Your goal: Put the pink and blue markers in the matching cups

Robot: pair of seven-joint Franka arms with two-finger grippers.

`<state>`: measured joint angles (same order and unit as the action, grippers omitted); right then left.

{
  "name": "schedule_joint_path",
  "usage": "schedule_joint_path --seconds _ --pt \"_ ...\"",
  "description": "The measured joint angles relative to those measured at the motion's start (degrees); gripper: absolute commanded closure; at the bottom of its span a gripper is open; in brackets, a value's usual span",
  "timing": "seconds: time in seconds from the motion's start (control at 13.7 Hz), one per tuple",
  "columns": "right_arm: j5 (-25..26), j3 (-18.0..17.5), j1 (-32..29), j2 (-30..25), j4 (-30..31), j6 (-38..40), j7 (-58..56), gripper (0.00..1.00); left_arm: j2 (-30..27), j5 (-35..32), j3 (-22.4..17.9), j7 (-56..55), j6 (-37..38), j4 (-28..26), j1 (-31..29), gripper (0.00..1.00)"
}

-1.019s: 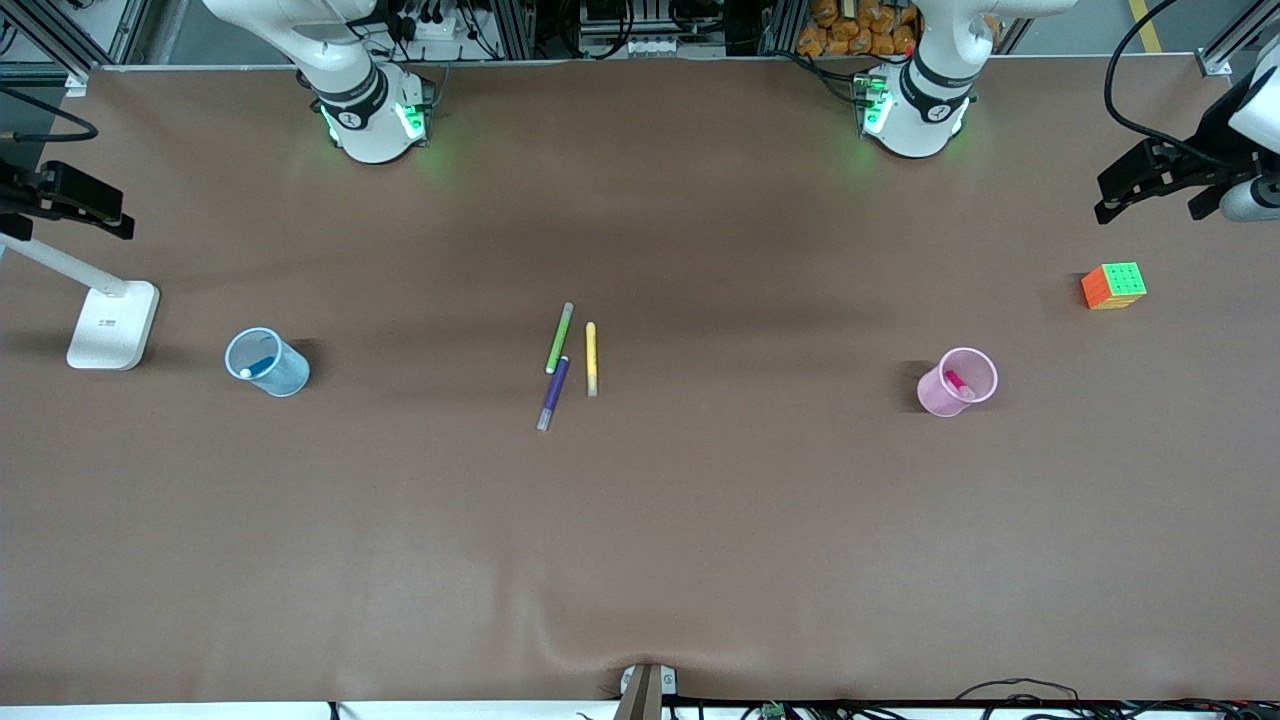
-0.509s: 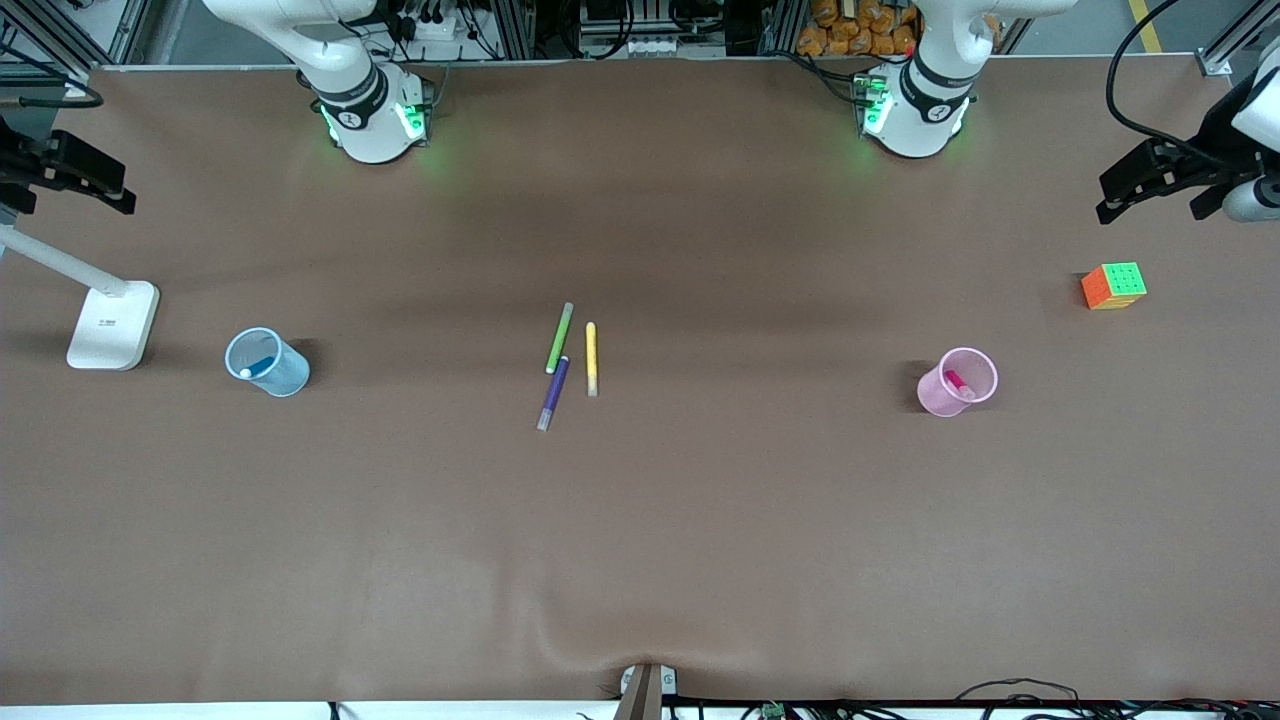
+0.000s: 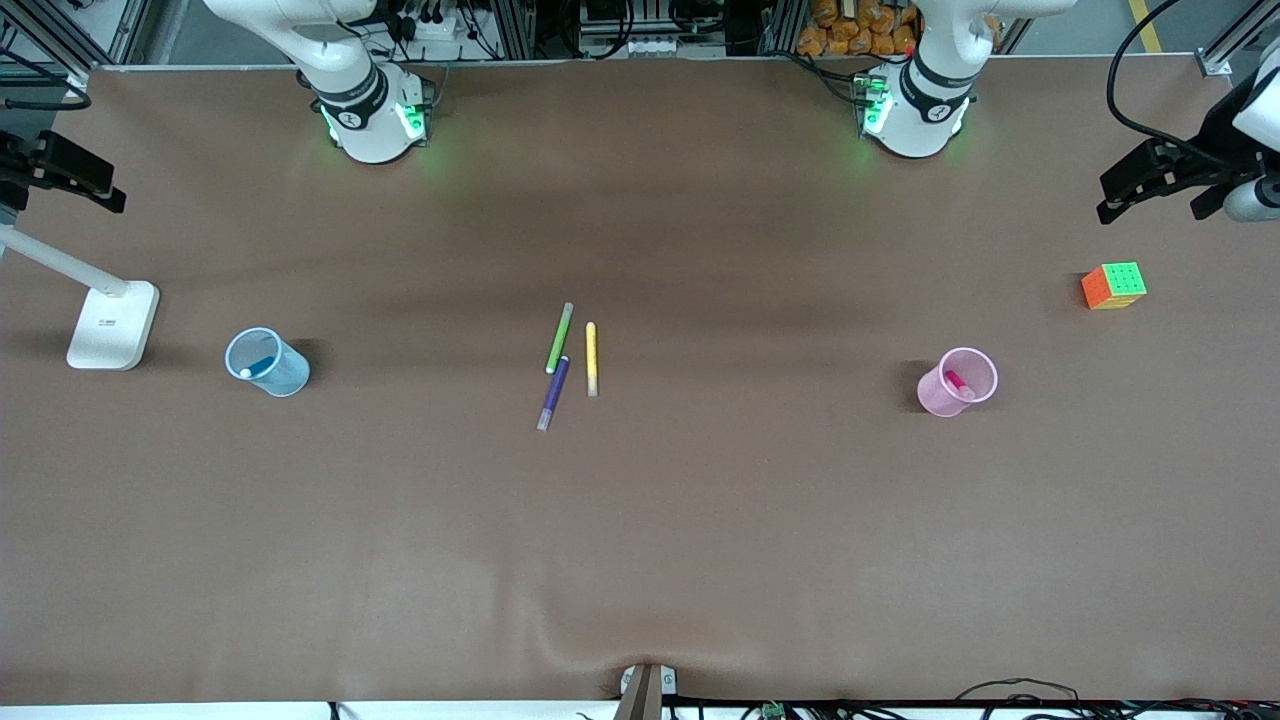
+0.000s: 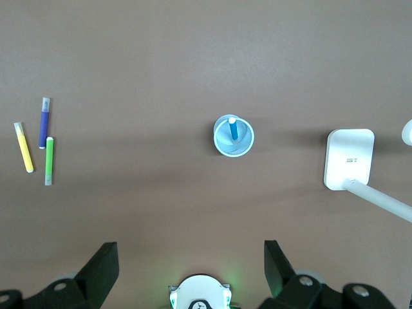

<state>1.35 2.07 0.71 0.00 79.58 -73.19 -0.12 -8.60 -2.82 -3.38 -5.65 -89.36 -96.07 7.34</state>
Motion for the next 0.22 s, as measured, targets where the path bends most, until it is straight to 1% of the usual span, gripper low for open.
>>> schedule_joint_path --seconds 0.22 --pt "-0.1 -0.4 0.1 -0.2 0.1 -0.3 -0.1 0.0 0.0 0.0 0.0 0.0 0.0 0.0 0.0 0.0"
